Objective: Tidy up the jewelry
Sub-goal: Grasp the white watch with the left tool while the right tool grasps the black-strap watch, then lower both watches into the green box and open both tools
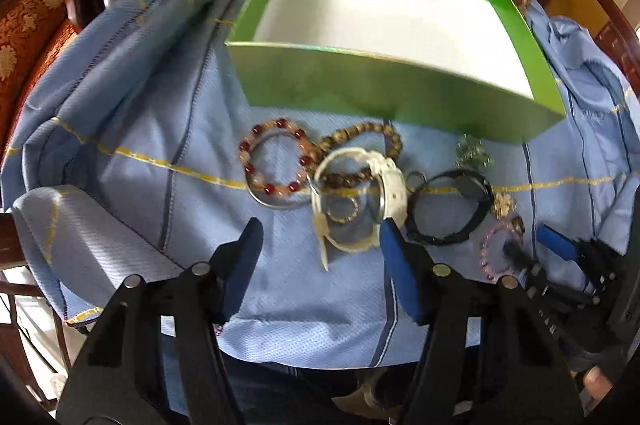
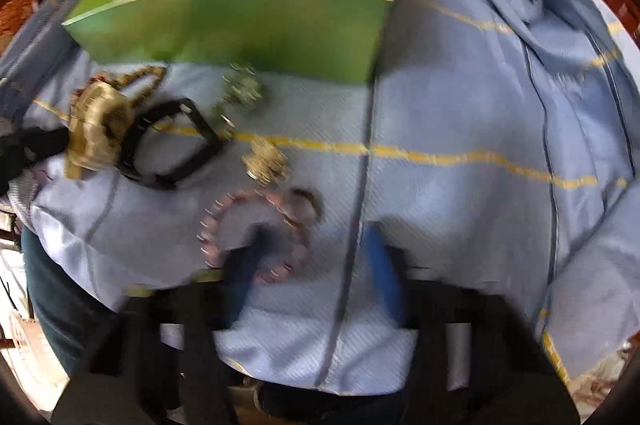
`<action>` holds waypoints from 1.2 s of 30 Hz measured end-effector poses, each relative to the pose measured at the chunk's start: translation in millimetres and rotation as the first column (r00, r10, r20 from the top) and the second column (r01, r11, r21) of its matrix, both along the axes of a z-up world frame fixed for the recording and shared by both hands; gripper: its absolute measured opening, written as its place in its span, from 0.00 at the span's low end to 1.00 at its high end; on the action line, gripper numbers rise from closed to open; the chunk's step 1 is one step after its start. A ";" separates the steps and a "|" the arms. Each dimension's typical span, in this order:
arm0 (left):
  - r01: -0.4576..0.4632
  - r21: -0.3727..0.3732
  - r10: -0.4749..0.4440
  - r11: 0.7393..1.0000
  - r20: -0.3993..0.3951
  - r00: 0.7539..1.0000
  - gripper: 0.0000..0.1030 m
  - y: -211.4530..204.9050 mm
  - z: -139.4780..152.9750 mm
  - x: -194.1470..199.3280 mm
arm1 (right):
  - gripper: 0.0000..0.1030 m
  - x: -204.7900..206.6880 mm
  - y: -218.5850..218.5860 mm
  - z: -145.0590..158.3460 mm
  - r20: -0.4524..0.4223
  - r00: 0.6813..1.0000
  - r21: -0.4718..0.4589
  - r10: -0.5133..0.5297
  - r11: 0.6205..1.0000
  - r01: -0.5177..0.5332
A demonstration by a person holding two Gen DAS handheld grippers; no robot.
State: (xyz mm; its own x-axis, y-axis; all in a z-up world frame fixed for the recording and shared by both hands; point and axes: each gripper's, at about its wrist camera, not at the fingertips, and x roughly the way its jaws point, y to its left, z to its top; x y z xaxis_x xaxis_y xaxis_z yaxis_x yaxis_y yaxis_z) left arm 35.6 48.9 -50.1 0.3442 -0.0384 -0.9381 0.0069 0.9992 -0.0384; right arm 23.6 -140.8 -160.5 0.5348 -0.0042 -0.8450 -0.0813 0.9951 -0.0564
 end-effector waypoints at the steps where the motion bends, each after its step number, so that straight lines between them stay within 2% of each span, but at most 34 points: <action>1: 0.008 0.004 -0.008 1.000 -0.003 1.000 0.58 -1.1 -2.4 -0.1 | 0.08 1.5 -0.4 2.2 -0.003 1.000 0.011 0.004 1.000 -0.004; 3: 0.013 0.000 -0.013 1.000 -0.012 1.000 0.50 -1.1 -7.9 -0.2 | 0.08 5.8 -3.5 5.4 0.007 1.000 0.013 -0.014 1.000 0.014; 5: 0.005 -0.011 -0.005 1.000 -0.028 1.000 0.33 1.3 -12.9 2.5 | 0.08 9.1 -7.2 10.5 0.024 1.000 0.017 -0.019 1.000 0.018; 6: 0.001 -0.013 -0.001 1.000 -0.033 0.999 0.32 2.5 -15.0 3.6 | 0.08 10.4 -8.8 14.6 0.032 0.999 0.019 -0.021 1.000 0.020; 8: -0.007 -0.033 0.006 0.999 -0.036 0.999 0.32 7.5 -17.0 5.0 | 0.24 15.1 -11.2 24.1 0.031 0.999 0.022 -0.019 1.000 0.019; 9: -0.013 -0.050 0.012 0.999 -0.027 1.000 0.34 10.4 -15.0 5.6 | 0.49 16.9 -12.7 30.7 0.029 0.999 0.044 -0.015 0.999 0.014; 10: -0.015 -0.060 0.014 0.998 -0.016 1.000 0.35 12.4 -12.6 6.4 | 0.54 16.4 -12.4 35.9 0.047 0.999 0.067 -0.007 0.998 0.004; 12: -0.017 -0.056 0.017 0.998 -0.001 1.000 0.36 15.6 -8.4 8.4 | 0.54 12.5 -8.9 48.0 0.101 0.994 0.087 0.039 0.995 -0.048; 16: -0.011 -0.041 0.011 0.999 -0.017 1.000 0.36 13.3 -12.7 20.6 | 0.47 26.7 24.4 58.1 0.104 0.983 0.099 0.152 0.982 -0.162; 17: -0.010 -0.042 0.009 0.999 -0.025 1.000 0.36 11.3 -14.7 23.2 | 0.45 31.1 36.9 55.0 0.095 0.980 0.066 0.173 0.981 -0.180; 18: -0.007 -0.040 0.006 0.999 -0.032 0.999 0.36 9.5 -17.4 25.4 | 0.41 29.3 48.4 50.0 0.085 0.980 0.030 0.182 0.982 -0.185; 19: -0.004 -0.036 0.002 0.999 -0.041 0.999 0.36 8.3 -21.1 27.0 | 0.32 34.8 57.0 44.9 0.067 0.980 0.000 0.188 0.982 -0.188; 21: -0.001 -0.022 0.000 1.000 -0.046 0.999 0.34 7.1 -27.1 28.1 | 0.19 43.1 63.4 30.1 0.013 0.981 -0.002 0.196 0.981 -0.195; 22: 0.004 -0.008 -0.005 1.000 -0.028 1.000 0.27 6.2 -26.3 27.8 | 0.15 44.4 64.0 24.3 -0.001 0.982 -0.009 0.190 0.982 -0.190; 23: 0.007 0.006 -0.007 1.000 -0.030 1.000 0.16 4.5 -27.7 29.5 | 0.12 45.9 64.8 21.1 -0.002 0.982 -0.018 0.190 0.982 -0.190; 24: 0.004 0.010 -0.004 1.000 -0.031 1.000 0.14 5.3 -28.8 29.7 | 0.10 45.8 64.2 21.2 0.002 0.981 -0.014 0.192 0.981 -0.192; 27: -0.005 -0.026 0.004 1.000 -0.039 0.999 0.11 15.3 -26.5 30.9 | 0.09 42.2 58.9 27.6 0.016 0.982 0.020 0.190 0.981 -0.191; 32: -0.005 -0.036 0.006 0.999 0.025 1.000 0.11 27.3 -1.0 30.9 | 0.09 34.2 49.7 49.9 0.074 0.982 0.001 0.172 0.985 -0.173; 35: 0.000 -0.041 0.002 0.999 0.045 0.999 0.11 30.8 14.3 27.6 | 0.09 39.2 48.3 55.9 0.077 0.983 -0.034 0.164 0.986 -0.162; 36: -0.001 -0.050 0.003 0.999 0.048 0.999 0.11 30.8 19.3 27.4 | 0.09 38.2 45.9 57.3 0.077 0.983 -0.019 0.168 0.986 -0.167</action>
